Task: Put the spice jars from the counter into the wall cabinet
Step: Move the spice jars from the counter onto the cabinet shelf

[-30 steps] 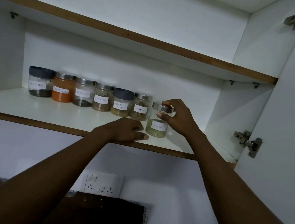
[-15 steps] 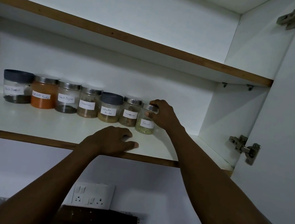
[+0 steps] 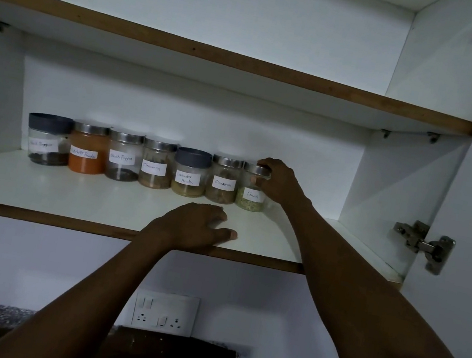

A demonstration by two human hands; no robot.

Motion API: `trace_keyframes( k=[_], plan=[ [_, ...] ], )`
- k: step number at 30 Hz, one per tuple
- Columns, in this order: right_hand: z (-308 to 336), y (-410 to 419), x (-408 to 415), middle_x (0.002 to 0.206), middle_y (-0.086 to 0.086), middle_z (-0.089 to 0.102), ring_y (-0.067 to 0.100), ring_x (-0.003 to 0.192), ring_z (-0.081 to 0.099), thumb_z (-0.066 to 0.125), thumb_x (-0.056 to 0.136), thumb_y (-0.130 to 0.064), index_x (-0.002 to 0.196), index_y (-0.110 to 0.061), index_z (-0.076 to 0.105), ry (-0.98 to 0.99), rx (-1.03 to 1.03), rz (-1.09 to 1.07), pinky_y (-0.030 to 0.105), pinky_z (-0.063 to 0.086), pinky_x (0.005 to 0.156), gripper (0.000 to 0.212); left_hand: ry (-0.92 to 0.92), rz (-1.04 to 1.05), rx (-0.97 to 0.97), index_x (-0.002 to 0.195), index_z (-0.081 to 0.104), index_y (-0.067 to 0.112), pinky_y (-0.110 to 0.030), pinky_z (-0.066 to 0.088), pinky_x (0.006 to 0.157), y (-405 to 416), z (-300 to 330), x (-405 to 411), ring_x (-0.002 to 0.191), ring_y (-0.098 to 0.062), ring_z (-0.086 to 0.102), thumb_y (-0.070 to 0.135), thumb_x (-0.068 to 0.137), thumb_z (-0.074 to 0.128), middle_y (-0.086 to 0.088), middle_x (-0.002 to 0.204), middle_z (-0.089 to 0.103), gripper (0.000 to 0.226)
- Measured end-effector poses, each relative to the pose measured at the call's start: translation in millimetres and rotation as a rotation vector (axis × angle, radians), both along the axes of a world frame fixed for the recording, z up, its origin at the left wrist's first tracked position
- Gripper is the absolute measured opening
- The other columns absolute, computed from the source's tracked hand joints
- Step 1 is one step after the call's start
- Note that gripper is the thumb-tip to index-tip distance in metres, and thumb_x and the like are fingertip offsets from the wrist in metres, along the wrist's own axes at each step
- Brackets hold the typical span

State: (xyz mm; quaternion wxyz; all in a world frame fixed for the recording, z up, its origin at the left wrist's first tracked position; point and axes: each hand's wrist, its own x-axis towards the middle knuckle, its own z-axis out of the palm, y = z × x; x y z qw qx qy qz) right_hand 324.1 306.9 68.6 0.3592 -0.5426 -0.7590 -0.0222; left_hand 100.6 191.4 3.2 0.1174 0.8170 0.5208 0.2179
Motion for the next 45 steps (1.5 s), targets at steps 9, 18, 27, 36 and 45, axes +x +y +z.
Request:
trace_keyframes(
  k=[9, 18, 27, 36, 45],
  plan=[
    [-19.5, 8.4, 6.6, 0.151, 0.011, 0.049, 0.029, 0.135, 0.054, 0.073, 0.091, -0.018, 0.148, -0.013, 0.05, 0.064, 0.061, 0.07, 0.04, 0.044, 0.114, 0.062, -0.02, 0.014, -0.019, 0.15, 0.05, 0.029, -0.035, 0.038, 0.118, -1.7, 1.6, 0.7, 0.144, -0.016, 0.046, 0.068, 0.093, 0.054, 0.006, 0.159, 0.046, 0.069],
    [-41.5, 8.1, 17.5, 0.166, 0.012, 0.027, 0.027, 0.144, 0.04, 0.079, 0.087, -0.006, 0.163, -0.014, -0.004, 0.689, -0.239, 0.176, 0.018, 0.057, 0.089, 0.113, -0.001, 0.025, -0.007, 0.148, 0.051, 0.031, -0.037, 0.04, 0.117, -0.9, 0.5, -0.7, 0.142, -0.016, 0.048, 0.073, 0.09, 0.053, 0.006, 0.158, 0.048, 0.072],
    [-59.1, 15.5, 23.8, 0.124, 0.008, 0.067, 0.023, 0.109, 0.065, 0.089, 0.076, -0.033, 0.125, -0.007, 0.058, 0.269, -0.192, -0.001, 0.032, 0.053, 0.086, 0.064, 0.004, 0.042, -0.008, 0.148, 0.052, 0.029, -0.037, 0.038, 0.118, -4.3, 1.5, 0.5, 0.143, -0.016, 0.047, 0.072, 0.091, 0.053, 0.005, 0.157, 0.049, 0.071],
    [-55.7, 6.8, 21.6, 0.125, 0.008, 0.07, 0.025, 0.114, 0.067, 0.09, 0.076, -0.032, 0.125, -0.009, 0.061, 0.312, -0.212, -0.036, 0.03, 0.05, 0.086, 0.061, -0.003, 0.026, 0.02, 0.145, 0.056, 0.027, -0.038, 0.043, 0.114, -3.0, -0.4, 0.8, 0.137, -0.017, 0.053, 0.07, 0.091, 0.055, 0.004, 0.151, 0.055, 0.068],
    [-25.5, -91.5, -18.8, 0.146, 0.022, 0.053, 0.038, 0.133, 0.054, 0.08, 0.087, -0.032, 0.143, 0.002, 0.047, 0.137, -0.529, -0.207, 0.036, 0.045, 0.094, 0.074, 0.046, 0.095, 0.521, 0.109, 0.073, 0.022, -0.041, 0.056, 0.078, -50.7, -13.2, -0.2, 0.093, -0.024, 0.07, 0.039, 0.1, 0.045, -0.001, 0.101, 0.076, 0.033]
  ],
)
